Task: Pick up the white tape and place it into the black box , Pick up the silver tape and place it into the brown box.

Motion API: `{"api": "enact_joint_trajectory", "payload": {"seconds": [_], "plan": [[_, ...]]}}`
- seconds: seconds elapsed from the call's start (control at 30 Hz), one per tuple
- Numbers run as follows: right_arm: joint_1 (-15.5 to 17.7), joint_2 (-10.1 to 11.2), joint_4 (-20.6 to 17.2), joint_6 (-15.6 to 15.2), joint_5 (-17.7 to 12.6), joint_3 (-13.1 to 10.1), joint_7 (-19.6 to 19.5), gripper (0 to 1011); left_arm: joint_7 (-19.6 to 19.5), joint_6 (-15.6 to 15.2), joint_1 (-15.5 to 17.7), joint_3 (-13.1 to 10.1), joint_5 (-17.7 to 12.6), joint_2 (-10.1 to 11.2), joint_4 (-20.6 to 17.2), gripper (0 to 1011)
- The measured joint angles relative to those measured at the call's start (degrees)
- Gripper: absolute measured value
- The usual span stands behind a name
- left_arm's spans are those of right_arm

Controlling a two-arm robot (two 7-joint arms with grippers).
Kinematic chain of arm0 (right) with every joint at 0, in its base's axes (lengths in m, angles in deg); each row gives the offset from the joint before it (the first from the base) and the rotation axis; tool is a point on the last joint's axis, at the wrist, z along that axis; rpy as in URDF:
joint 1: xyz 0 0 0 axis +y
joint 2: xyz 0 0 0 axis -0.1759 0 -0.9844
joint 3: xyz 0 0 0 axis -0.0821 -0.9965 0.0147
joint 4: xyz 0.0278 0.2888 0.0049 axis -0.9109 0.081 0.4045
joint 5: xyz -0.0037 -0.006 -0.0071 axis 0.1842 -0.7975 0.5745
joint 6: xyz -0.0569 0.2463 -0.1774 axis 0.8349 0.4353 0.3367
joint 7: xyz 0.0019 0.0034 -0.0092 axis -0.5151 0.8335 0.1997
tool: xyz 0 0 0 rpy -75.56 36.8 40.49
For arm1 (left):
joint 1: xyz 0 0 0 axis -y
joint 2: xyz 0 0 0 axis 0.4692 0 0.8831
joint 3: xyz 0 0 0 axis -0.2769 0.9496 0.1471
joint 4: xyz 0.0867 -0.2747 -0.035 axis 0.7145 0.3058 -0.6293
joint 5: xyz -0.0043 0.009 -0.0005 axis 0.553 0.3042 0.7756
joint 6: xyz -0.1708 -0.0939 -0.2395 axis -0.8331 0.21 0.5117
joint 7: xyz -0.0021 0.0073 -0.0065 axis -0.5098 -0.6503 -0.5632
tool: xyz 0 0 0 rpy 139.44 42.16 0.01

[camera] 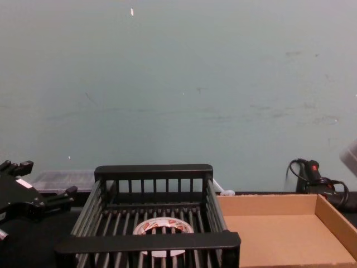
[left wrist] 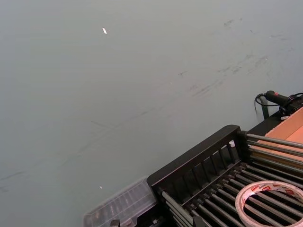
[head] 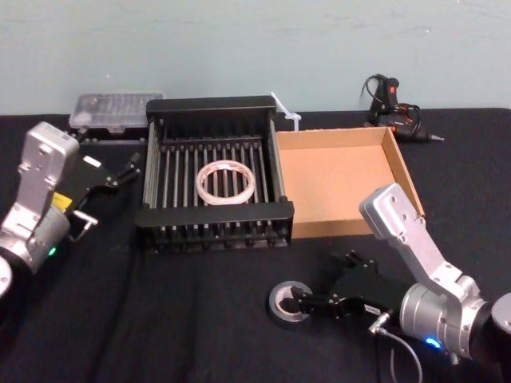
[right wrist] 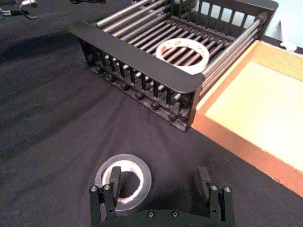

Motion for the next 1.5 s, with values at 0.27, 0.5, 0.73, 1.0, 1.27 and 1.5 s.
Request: {"api": "enact_joint_trajectory", "payload": {"seconds": [0.27,0.5,0.73,1.0,1.27,1.5], "plan": [[-0.85,-1.11,1.30,-0.72,0.95,0.25,0.37,1000,0.00,0.00,0.00,0.00,0.00,0.00,0.00,1002],[-1.99,-2.20,2.89,-1.68,1.66,0.66,0.96,1000,0.00,0.00,0.00,0.00,0.00,0.00,0.00,1001],[-2.86,-2.86,4.32,-2.26,2.68,1.20,1.32,1000,0.00,0.00,0.00,0.00,0.00,0.00,0.00,1001],[-3.49,-3.29,4.99,-2.44,3.97,1.57,1.81,1000,0.00,0.00,0.00,0.00,0.00,0.00,0.00,1001],[-4.27,-3.86,5.42,-2.64,5.31,1.73,2.21,1000,0.00,0.00,0.00,0.00,0.00,0.00,0.00,1001],[-4.80,-4.42,5.94,-2.93,6.00,1.70,2.63,1000,0.00,0.00,0.00,0.00,0.00,0.00,0.00,1001]]}}
